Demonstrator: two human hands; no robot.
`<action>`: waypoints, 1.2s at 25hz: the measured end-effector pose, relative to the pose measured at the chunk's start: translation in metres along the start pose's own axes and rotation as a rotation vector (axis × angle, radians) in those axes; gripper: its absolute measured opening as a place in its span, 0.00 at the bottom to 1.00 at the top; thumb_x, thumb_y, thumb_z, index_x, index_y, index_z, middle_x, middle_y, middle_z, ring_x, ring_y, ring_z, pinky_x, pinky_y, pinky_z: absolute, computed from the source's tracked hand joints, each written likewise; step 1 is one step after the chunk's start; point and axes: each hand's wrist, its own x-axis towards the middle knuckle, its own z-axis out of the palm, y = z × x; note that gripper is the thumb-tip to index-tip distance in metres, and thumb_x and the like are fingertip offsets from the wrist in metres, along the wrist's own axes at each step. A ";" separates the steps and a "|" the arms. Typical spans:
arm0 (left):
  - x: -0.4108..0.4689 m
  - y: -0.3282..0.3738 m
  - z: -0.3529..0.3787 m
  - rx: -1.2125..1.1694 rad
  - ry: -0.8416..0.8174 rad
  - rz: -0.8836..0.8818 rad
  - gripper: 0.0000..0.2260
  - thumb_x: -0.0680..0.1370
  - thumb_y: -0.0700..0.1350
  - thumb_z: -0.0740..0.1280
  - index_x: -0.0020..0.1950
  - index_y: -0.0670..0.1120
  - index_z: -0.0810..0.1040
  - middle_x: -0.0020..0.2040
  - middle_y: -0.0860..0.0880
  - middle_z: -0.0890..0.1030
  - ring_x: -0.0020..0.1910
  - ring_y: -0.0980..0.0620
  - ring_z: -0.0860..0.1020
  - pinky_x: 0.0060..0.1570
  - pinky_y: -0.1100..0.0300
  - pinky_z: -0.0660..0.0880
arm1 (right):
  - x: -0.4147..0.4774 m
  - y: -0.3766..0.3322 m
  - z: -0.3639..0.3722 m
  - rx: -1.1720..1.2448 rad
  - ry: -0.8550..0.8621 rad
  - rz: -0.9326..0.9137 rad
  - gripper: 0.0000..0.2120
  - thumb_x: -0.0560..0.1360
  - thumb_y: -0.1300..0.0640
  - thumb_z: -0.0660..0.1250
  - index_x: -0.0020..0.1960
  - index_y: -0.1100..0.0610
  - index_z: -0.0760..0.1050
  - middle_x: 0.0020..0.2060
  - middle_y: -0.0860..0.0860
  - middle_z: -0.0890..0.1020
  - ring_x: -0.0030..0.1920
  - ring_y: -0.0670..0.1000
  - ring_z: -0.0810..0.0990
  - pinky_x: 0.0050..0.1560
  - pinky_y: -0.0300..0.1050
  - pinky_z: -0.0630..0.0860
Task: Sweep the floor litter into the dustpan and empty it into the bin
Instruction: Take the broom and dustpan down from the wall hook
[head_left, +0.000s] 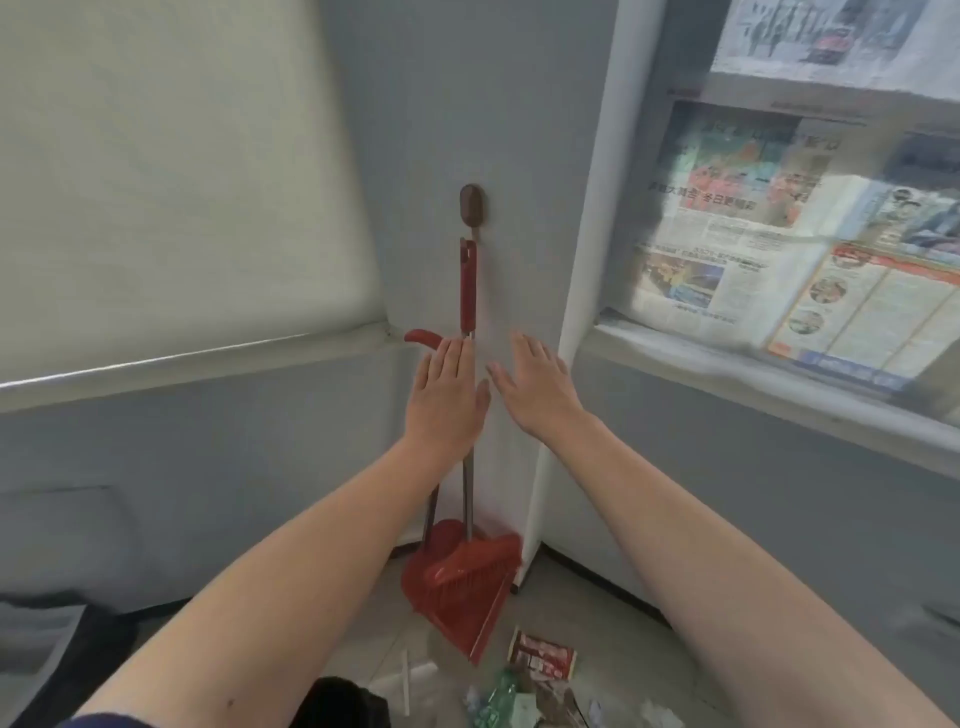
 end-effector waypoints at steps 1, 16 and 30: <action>0.012 -0.006 0.003 0.013 -0.003 -0.024 0.26 0.84 0.49 0.53 0.79 0.40 0.54 0.79 0.44 0.57 0.79 0.48 0.52 0.77 0.53 0.46 | 0.014 0.004 0.003 0.045 -0.019 0.013 0.29 0.81 0.45 0.54 0.76 0.58 0.56 0.74 0.55 0.64 0.74 0.55 0.61 0.73 0.51 0.58; 0.122 -0.077 0.065 0.206 -0.339 0.162 0.29 0.81 0.41 0.58 0.80 0.41 0.50 0.79 0.45 0.55 0.79 0.46 0.50 0.77 0.52 0.43 | 0.109 0.009 0.076 0.381 -0.162 0.348 0.24 0.79 0.52 0.61 0.72 0.60 0.63 0.69 0.56 0.69 0.69 0.55 0.69 0.69 0.48 0.66; 0.156 -0.095 0.068 0.365 -0.400 0.379 0.10 0.79 0.43 0.61 0.58 0.45 0.76 0.57 0.47 0.79 0.61 0.46 0.73 0.63 0.54 0.64 | 0.124 -0.023 0.107 0.590 0.001 0.487 0.02 0.79 0.58 0.61 0.48 0.56 0.69 0.36 0.51 0.74 0.38 0.53 0.78 0.43 0.49 0.80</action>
